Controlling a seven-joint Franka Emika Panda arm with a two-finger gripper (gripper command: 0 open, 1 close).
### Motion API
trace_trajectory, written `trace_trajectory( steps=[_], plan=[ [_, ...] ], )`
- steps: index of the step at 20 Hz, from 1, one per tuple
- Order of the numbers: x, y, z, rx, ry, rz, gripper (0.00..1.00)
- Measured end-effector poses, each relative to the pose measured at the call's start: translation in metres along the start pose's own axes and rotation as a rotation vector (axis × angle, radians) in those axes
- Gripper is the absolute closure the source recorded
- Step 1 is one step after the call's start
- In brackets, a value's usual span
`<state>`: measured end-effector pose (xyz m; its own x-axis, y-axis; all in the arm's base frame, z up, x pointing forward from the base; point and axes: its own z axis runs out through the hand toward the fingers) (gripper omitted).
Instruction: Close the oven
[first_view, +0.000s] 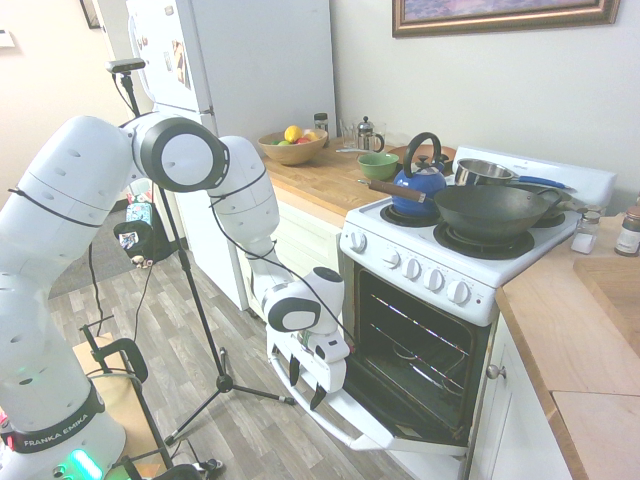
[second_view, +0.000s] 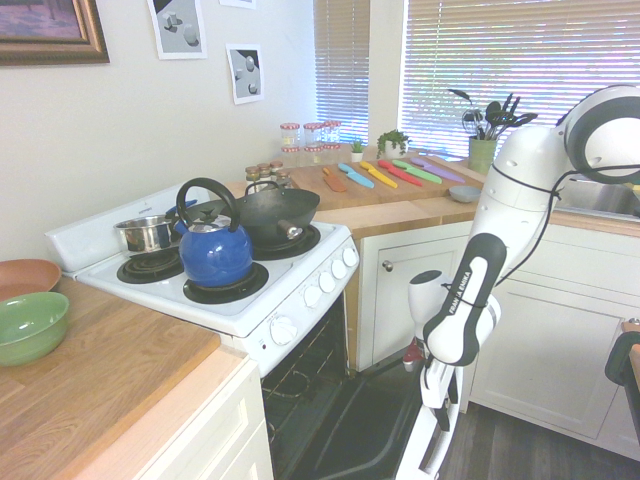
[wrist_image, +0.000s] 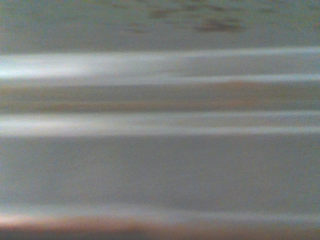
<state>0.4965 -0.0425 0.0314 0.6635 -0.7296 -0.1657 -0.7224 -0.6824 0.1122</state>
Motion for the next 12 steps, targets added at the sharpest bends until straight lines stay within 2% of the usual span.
trace_trajectory(
  steps=[5,10,12],
  plan=[
    [-0.022,-0.041,-0.039,0.082,0.092,0.001,0.0],
    [-0.02,-0.092,-0.071,0.232,0.262,-0.011,0.0],
    [-0.015,-0.114,-0.079,0.261,0.297,-0.002,0.0]
  ],
)
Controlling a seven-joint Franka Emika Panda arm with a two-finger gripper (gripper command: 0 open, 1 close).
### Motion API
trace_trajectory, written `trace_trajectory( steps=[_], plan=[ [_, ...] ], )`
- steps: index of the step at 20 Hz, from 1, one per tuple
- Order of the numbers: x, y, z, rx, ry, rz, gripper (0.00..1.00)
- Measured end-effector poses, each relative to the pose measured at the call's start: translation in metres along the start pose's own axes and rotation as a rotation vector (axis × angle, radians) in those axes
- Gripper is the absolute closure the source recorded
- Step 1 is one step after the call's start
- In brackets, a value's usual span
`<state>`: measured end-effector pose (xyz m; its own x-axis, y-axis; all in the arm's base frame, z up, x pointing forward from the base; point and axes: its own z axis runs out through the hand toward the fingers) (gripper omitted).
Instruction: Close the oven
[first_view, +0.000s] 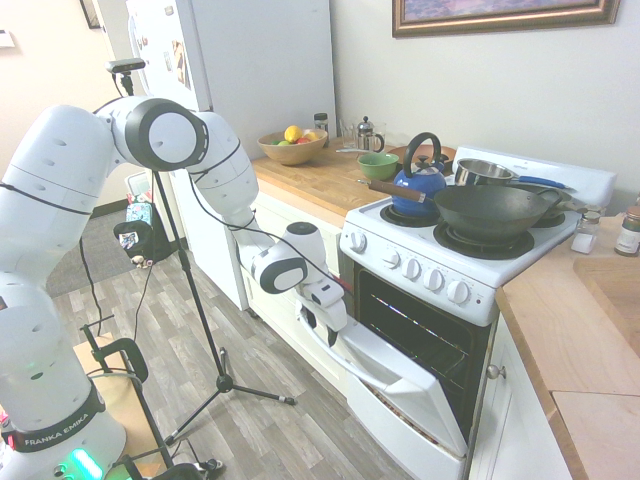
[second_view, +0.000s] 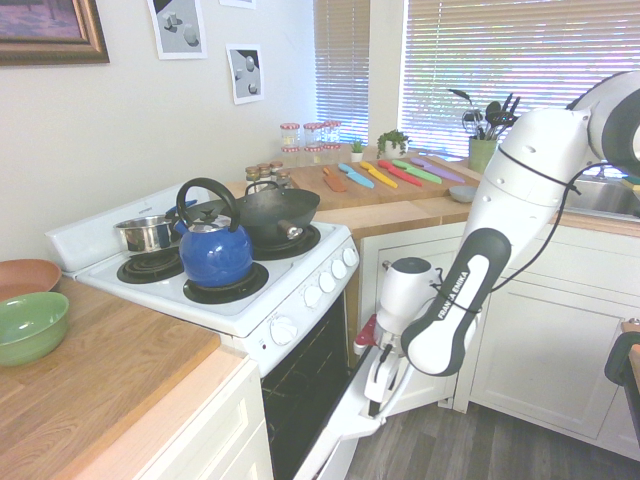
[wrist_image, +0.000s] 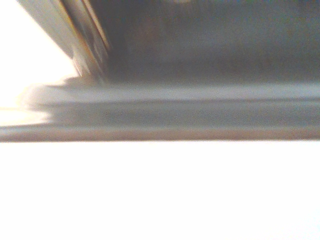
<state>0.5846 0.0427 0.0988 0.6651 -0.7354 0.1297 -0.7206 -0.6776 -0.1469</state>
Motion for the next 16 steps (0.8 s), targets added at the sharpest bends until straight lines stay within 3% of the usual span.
trace_trajectory(
  steps=[6,11,16],
  plan=[
    [0.023,-0.06,-0.022,0.049,0.072,0.017,0.0],
    [0.019,-0.09,-0.1,0.115,0.084,0.002,0.0],
    [0.012,-0.019,-0.158,-0.016,-0.013,0.097,0.0]
  ],
)
